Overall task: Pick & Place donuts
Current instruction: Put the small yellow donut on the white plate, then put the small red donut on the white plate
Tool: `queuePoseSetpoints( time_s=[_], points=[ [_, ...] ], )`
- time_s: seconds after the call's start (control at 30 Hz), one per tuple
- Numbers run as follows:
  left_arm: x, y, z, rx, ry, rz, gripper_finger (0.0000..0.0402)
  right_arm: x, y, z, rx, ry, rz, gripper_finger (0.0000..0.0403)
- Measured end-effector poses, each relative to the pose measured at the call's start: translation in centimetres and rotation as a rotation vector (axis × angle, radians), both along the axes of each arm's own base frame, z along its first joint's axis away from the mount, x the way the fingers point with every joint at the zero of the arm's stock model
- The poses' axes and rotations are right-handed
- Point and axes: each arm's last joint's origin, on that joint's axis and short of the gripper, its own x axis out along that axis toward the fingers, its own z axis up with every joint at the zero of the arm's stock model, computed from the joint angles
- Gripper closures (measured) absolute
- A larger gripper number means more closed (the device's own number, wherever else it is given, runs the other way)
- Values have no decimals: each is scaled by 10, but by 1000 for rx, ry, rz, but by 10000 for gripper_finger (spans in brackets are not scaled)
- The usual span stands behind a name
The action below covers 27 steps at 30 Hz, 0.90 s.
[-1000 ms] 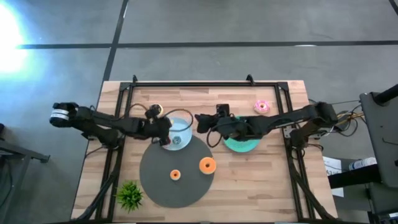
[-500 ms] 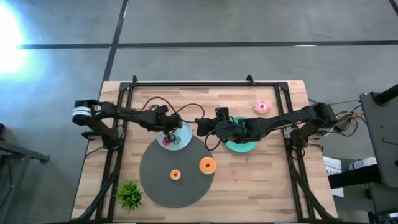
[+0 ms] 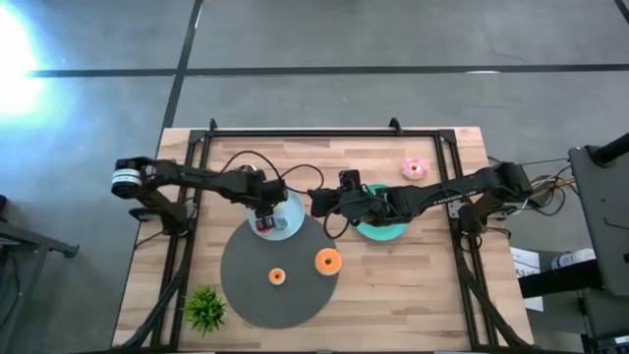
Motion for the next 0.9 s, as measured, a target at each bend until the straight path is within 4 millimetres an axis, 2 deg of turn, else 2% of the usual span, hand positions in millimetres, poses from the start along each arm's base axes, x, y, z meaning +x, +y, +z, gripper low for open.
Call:
queuePoseSetpoints(
  time_s=[0.1,0.23,0.33,0.43,0.53,0.7,0.8,0.9],
  points=[
    [-5,-1,15,4,-29,-1,272,0,1,-1,-7,36,78,223],
    [-16,-7,42,4,-125,-27,272,-3,6,-7,-57,180,310,224],
    [-30,-24,64,-46,-239,-144,272,-4,16,-16,-78,272,534,229],
    [-41,-52,78,-92,-363,-338,274,-2,33,-26,-133,312,676,234],
    [-50,-88,76,-62,-396,-530,275,1,45,-34,-182,342,738,239],
    [-68,-141,52,82,-336,-733,275,17,67,-46,-352,349,895,239],
    [-78,-160,42,150,-326,-744,275,34,83,-58,-453,363,1050,239],
    [-84,-170,40,116,-353,-652,276,54,92,-69,-514,391,1123,242]
  ],
)
